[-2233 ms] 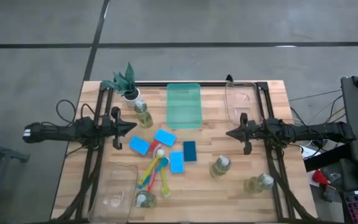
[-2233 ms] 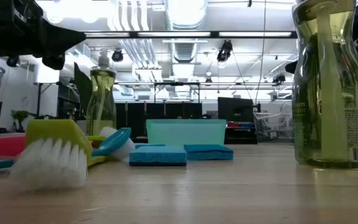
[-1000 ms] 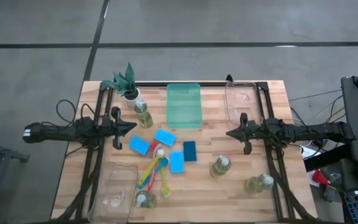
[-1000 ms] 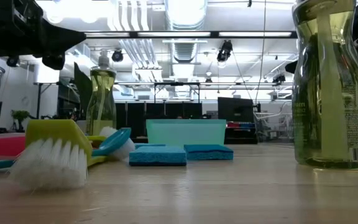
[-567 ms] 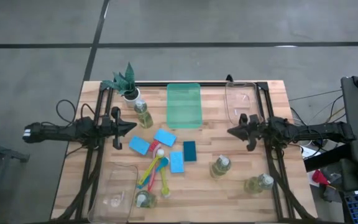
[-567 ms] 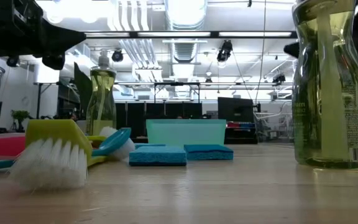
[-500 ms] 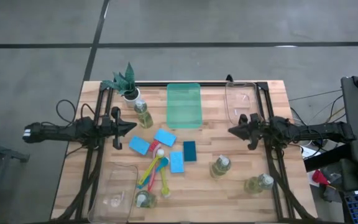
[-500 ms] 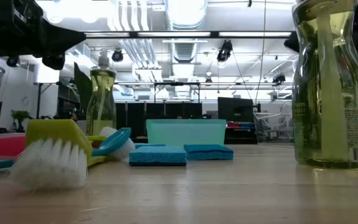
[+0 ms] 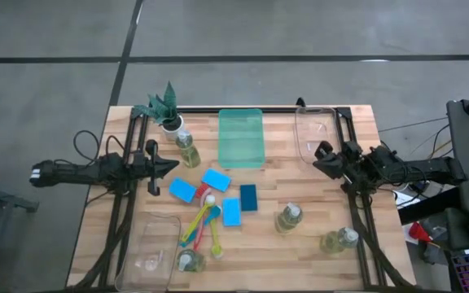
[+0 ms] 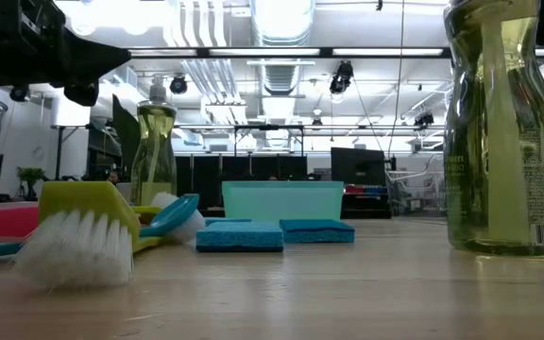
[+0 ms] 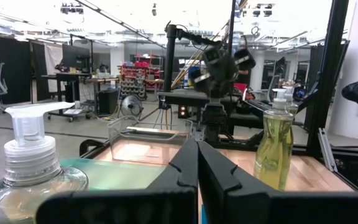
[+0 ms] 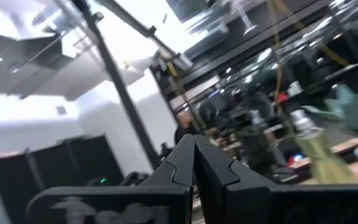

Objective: Pick & Place Kitchen Sink Supplies
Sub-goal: Put the yellow soap dispenser into the top transparent bin

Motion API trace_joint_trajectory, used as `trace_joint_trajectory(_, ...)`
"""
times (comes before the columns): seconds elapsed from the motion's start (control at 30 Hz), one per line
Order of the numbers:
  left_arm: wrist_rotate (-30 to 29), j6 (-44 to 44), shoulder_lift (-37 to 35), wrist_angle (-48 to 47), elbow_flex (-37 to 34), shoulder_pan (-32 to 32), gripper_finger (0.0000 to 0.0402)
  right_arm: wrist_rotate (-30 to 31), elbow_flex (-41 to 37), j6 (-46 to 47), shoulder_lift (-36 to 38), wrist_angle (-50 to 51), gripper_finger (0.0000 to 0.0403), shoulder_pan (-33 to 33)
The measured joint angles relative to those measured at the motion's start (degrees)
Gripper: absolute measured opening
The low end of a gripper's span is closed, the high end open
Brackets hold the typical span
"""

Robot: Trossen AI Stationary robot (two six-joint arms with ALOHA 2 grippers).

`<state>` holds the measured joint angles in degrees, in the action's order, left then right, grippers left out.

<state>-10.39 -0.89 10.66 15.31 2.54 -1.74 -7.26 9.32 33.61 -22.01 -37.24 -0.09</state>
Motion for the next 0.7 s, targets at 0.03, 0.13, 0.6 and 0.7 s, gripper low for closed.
trace_joint_trajectory(0.03,0.0,0.0,0.0,0.0,0.0,0.0,0.0003,-0.7,2.2,0.0,-1.3,1.2,0.0009,0.5)
trace_joint_trajectory(0.13,0.0,0.0,0.0,0.0,0.0,0.0,0.0003,-1.8,9.6,-0.5,-5.9,6.6,0.0011,1.5)
trace_joint_trajectory(0.6,0.0,0.0,0.0,0.0,0.0,0.0,0.0003,-1.8,43.6,0.2,-28.9,42.4,0.0150,6.1)
trace_joint_trajectory(0.7,0.0,0.0,0.0,0.0,0.0,0.0,0.0003,-1.6,50.9,0.6,-33.8,50.8,0.0178,7.2)
